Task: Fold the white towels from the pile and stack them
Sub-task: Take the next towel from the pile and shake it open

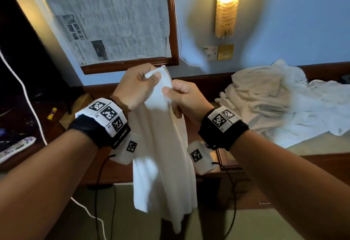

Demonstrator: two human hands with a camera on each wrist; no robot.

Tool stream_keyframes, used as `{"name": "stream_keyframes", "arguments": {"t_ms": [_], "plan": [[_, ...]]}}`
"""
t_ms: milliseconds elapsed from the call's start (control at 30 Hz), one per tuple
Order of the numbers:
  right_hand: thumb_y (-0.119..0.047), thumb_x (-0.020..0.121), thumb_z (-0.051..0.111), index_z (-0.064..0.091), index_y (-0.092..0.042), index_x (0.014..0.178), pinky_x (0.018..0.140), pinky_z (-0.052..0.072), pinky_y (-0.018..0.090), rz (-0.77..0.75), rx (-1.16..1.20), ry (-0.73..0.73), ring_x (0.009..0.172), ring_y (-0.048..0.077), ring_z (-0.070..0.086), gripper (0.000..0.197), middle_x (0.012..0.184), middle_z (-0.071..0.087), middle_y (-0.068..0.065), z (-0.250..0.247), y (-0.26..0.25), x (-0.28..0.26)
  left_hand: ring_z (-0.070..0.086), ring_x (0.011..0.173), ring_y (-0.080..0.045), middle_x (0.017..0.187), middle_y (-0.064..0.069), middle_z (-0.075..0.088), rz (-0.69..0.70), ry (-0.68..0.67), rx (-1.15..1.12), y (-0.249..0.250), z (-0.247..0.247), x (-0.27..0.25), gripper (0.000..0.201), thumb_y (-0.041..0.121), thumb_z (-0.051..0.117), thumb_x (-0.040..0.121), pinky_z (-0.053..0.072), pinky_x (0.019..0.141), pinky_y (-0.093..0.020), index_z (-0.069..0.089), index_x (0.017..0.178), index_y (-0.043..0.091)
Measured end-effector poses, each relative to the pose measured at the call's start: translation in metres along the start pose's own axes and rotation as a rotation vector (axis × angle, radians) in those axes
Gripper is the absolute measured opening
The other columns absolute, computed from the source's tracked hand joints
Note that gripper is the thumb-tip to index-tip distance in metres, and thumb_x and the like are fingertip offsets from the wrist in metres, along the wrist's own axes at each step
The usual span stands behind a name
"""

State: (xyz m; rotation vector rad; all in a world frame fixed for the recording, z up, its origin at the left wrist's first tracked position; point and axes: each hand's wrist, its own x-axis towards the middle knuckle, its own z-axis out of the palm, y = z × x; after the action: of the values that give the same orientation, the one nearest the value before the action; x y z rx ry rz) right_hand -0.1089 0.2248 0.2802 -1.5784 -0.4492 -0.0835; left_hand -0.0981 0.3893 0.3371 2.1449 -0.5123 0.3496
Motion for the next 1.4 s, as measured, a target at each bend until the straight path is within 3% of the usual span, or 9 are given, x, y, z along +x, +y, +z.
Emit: {"name": "stream_keyframes", "arguments": {"t_ms": [167, 267, 500, 733, 833, 933, 1100, 1300, 1400], "plan": [[-0.023, 0.098, 0.061, 0.066, -0.001, 0.090, 0.046, 0.038, 0.027, 0.205, -0.289, -0.128, 0.053, 0.016, 0.047, 0.024, 0.070, 0.056, 0.006, 0.007, 0.062, -0.028, 0.044, 0.059, -0.015, 0.067, -0.006, 0.047, -0.033, 0.097, 0.048, -0.021, -0.044, -0.002, 0.033, 0.021, 0.054, 0.100, 0.033, 0.057, -0.027, 0.052, 0.073, 0.002], [-0.026, 0.098, 0.059, 0.060, -0.013, 0.075, 0.051, 0.038, 0.022, 0.390, -0.608, -0.161, 0.046, 0.000, 0.049, 0.027, 0.062, 0.051, -0.005, -0.011, 0.117, -0.061, 0.042, 0.048, 0.000, 0.061, 0.002, 0.045, -0.050, 0.154, 0.058, -0.037, -0.074, -0.006, 0.035, 0.018, 0.054, 0.101, 0.035, 0.050, -0.022, 0.049, 0.066, 0.020], [-0.026, 0.099, 0.055, 0.070, -0.014, 0.101, 0.080, 0.046, 0.031, 0.866, -0.871, -0.044, 0.099, 0.028, 0.065, 0.020, 0.101, 0.069, 0.008, -0.061, 0.203, -0.155, 0.048, 0.069, -0.017, 0.071, -0.004, 0.052, -0.020, 0.263, 0.085, -0.075, -0.120, -0.010, 0.031, 0.037, 0.055, 0.093, 0.035, 0.063, -0.031, 0.056, 0.071, 0.017], [-0.013, 0.094, 0.058, 0.073, -0.016, 0.108, 0.085, 0.047, 0.030, 1.097, -0.905, 0.226, 0.107, 0.033, 0.064, 0.021, 0.114, 0.070, 0.013, -0.081, 0.211, -0.208, 0.044, 0.062, -0.002, 0.068, 0.007, 0.049, 0.017, 0.225, 0.071, -0.075, -0.109, -0.009, 0.030, 0.032, 0.054, 0.097, 0.036, 0.059, -0.024, 0.048, 0.068, 0.029], [-0.012, 0.092, 0.060, 0.069, -0.015, 0.120, 0.097, 0.046, 0.032, 0.993, -0.845, 0.279, 0.116, 0.031, 0.061, 0.029, 0.124, 0.067, 0.010, -0.070, 0.188, -0.182, 0.043, 0.058, 0.005, 0.068, 0.008, 0.046, 0.044, 0.140, 0.082, -0.065, -0.088, -0.013, 0.032, 0.024, 0.054, 0.100, 0.035, 0.057, -0.015, 0.048, 0.068, 0.024], [-0.017, 0.091, 0.066, 0.068, -0.016, 0.121, 0.102, 0.047, 0.037, 0.648, -0.754, 0.255, 0.115, 0.025, 0.063, 0.030, 0.122, 0.068, 0.005, -0.047, 0.141, -0.127, 0.047, 0.059, 0.009, 0.070, 0.009, 0.049, 0.079, 0.047, 0.100, -0.052, -0.062, -0.023, 0.025, 0.018, 0.054, 0.102, 0.035, 0.060, -0.007, 0.055, 0.077, 0.019], [-0.020, 0.090, 0.072, 0.060, -0.015, 0.129, 0.095, 0.052, 0.026, 0.135, -0.284, 0.106, 0.104, 0.008, 0.064, 0.041, 0.122, 0.065, 0.000, 0.011, 0.020, -0.038, 0.047, 0.062, 0.002, 0.072, 0.007, 0.051, 0.146, -0.123, 0.046, -0.042, -0.026, -0.033, 0.027, 0.022, 0.052, 0.101, 0.036, 0.060, -0.016, 0.053, 0.075, 0.024], [-0.012, 0.088, 0.073, 0.067, -0.009, 0.093, 0.071, 0.050, 0.019, 0.032, -0.263, -0.014, 0.072, 0.007, 0.062, 0.009, 0.080, 0.068, 0.000, 0.028, -0.040, 0.004, 0.045, 0.062, -0.004, 0.071, 0.008, 0.051, 0.084, -0.031, -0.058, -0.032, -0.028, -0.032, 0.029, 0.017, 0.053, 0.102, 0.037, 0.060, -0.022, 0.055, 0.075, 0.027], [-0.024, 0.088, 0.075, 0.064, -0.004, 0.081, 0.065, 0.043, 0.021, -0.003, -0.384, -0.015, 0.063, 0.007, 0.052, 0.023, 0.069, 0.059, -0.001, 0.032, -0.045, 0.016, 0.042, 0.056, -0.006, 0.065, 0.011, 0.049, 0.039, 0.019, -0.139, -0.029, -0.033, -0.032, 0.028, 0.017, 0.053, 0.102, 0.035, 0.055, -0.026, 0.055, 0.076, 0.025]]}}
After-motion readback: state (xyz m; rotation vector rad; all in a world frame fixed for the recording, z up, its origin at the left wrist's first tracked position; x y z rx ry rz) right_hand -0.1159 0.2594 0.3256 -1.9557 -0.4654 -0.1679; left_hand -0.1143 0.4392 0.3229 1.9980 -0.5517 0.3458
